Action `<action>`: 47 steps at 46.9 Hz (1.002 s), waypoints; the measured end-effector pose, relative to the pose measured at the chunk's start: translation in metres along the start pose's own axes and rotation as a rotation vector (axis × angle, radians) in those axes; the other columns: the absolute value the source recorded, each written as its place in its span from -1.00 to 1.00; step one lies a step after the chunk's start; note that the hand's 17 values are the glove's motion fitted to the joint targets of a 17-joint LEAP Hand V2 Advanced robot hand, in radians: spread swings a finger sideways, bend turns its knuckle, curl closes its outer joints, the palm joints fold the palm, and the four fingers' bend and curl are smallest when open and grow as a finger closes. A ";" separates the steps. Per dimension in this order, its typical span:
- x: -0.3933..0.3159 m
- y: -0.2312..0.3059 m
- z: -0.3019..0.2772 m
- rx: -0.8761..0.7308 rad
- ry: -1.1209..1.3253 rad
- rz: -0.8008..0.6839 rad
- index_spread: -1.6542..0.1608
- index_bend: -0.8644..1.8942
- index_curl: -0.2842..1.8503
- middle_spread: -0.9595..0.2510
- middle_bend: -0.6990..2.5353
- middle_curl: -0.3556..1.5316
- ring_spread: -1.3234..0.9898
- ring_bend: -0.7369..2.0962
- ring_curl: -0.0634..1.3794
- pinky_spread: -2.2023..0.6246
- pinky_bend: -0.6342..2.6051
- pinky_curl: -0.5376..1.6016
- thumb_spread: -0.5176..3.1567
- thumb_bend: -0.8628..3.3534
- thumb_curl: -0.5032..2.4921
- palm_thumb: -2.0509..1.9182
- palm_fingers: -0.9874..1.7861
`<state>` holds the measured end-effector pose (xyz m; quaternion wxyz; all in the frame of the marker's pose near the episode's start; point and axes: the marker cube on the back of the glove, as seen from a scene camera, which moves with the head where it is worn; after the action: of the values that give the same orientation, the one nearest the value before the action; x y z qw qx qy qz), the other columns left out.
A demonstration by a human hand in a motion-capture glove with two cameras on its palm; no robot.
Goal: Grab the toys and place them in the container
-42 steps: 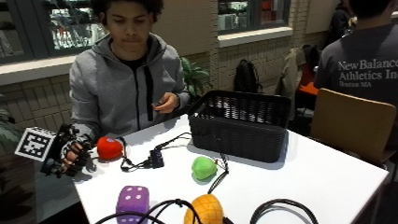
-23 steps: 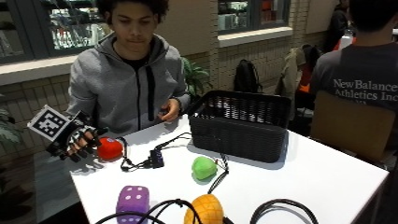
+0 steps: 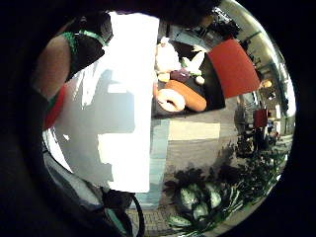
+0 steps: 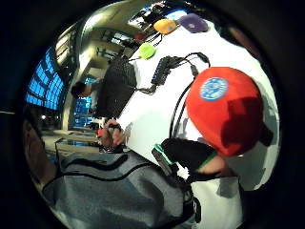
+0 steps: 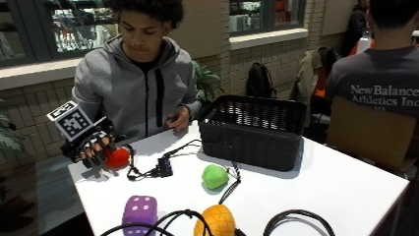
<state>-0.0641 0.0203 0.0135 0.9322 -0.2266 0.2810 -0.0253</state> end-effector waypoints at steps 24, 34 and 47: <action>-0.026 -0.027 0.031 -0.029 -0.031 -0.098 0.53 -0.14 -0.46 0.55 -0.40 -0.30 -0.03 0.00 -0.54 0.44 -0.14 -0.17 0.08 -0.43 -0.46 0.24 0.19; -0.036 -0.028 0.034 0.087 0.003 -0.131 0.56 -0.15 -0.42 0.43 -0.34 -0.23 -0.09 0.14 -0.43 0.35 -0.12 -0.14 0.06 -0.38 -0.38 0.35 0.35; -0.069 -0.055 -0.038 0.237 -0.054 -0.322 0.58 -0.12 -0.33 0.31 -0.28 -0.12 -0.14 0.22 -0.30 0.29 -0.05 -0.06 -0.09 -0.42 -0.30 0.39 0.37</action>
<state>-0.1382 -0.0329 0.0446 0.9435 -0.1579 0.2112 -0.2007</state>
